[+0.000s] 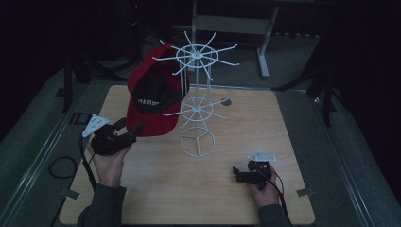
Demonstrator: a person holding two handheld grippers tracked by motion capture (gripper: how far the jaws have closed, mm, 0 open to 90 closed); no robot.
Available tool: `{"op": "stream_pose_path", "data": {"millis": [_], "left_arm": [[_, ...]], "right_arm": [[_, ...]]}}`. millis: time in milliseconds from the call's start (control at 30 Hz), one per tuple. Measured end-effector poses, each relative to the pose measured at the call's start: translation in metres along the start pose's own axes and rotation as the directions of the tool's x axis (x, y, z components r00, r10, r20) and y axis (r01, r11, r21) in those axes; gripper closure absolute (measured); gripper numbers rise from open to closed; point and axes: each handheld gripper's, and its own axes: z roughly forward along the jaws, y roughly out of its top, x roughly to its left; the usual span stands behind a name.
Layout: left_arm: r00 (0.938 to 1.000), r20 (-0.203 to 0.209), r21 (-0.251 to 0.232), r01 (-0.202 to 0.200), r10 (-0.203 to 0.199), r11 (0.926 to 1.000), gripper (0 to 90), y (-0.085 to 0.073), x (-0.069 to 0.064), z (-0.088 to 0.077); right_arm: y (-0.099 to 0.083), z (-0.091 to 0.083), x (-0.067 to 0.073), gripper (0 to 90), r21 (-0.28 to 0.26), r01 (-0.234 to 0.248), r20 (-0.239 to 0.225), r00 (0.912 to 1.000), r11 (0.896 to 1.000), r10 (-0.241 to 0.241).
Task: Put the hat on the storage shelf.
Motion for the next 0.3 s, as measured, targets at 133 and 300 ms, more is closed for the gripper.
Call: {"op": "stream_pose_path", "data": {"millis": [133,300], "left_arm": [[1.0000,0.002,0.005,0.002,-0.002,1.0000,29.1,-0.0018,0.0009,-0.0002],[0.9999,0.010,0.007,0.005,-0.005,1.0000,30.0,-0.0054,0.0024,-0.0028]], "right_arm": [[0.0000,0.0000,0.0000,13.5,0.000,0.000,0.000,1.0000,1.000,0.000],[0.0000,-0.0001,0.0000,13.5,0.000,0.000,0.000,1.0000,1.000,0.000]]}}
